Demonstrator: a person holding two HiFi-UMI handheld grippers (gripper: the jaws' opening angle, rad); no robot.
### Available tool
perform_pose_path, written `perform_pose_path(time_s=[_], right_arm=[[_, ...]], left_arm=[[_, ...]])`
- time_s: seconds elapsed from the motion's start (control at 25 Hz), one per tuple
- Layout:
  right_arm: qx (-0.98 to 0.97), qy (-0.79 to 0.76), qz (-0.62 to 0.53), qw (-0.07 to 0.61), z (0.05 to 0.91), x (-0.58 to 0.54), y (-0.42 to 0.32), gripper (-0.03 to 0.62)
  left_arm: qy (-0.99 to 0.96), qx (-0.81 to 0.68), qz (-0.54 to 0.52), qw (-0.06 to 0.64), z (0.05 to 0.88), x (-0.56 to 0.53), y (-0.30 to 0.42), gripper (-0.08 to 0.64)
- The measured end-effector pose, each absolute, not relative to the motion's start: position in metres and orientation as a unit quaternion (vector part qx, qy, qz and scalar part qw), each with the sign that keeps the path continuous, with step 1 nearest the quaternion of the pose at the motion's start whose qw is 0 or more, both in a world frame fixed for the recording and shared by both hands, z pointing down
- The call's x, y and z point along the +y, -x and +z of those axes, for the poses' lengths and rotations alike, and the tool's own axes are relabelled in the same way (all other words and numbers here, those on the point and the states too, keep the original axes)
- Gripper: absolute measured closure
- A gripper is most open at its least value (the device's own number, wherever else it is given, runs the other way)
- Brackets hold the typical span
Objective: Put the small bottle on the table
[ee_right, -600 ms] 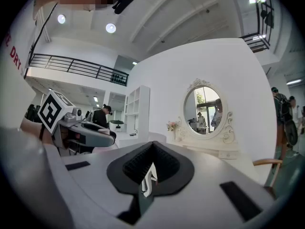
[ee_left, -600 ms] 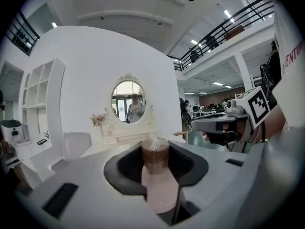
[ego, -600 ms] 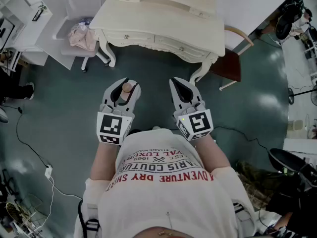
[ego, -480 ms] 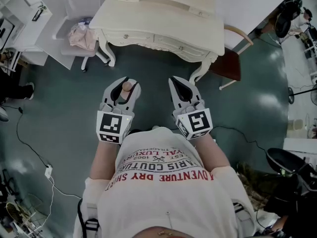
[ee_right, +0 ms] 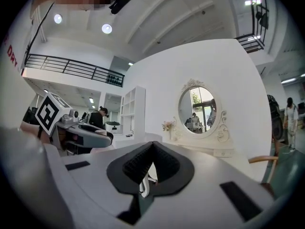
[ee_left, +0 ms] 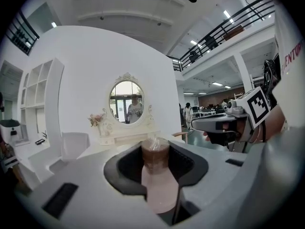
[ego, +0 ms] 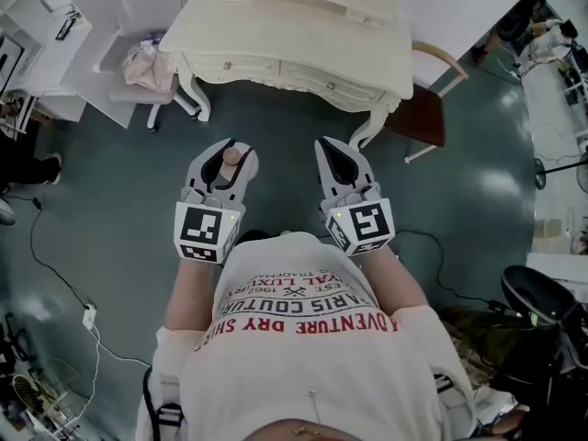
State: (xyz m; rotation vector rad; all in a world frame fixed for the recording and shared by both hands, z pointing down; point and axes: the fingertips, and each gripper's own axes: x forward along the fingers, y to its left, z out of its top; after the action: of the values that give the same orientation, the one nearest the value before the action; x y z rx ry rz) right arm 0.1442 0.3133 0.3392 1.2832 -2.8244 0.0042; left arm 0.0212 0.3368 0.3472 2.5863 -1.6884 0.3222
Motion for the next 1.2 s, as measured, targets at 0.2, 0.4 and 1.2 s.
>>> perform_pose_path(time_s=[0.2, 0.4, 1.2], right_arm=[[-0.912, -0.410, 0.011, 0.020, 0.344, 0.299, -0.147, 0.593], [-0.913, -0.406, 0.021, 0.025, 0.353, 0.280, -0.137, 0.594], [-0.868, -0.493, 0.039, 0.045, 0.357, 0.029, -0.047, 0.594]], left_arm=[[-0.834, -0.538, 0.115, 0.027, 0.356, 0.323, -0.027, 0.428], [-0.836, -0.534, 0.116, 0.038, 0.365, 0.301, -0.022, 0.428], [-0.888, -0.443, 0.118, 0.030, 0.357, 0.026, 0.070, 0.428]])
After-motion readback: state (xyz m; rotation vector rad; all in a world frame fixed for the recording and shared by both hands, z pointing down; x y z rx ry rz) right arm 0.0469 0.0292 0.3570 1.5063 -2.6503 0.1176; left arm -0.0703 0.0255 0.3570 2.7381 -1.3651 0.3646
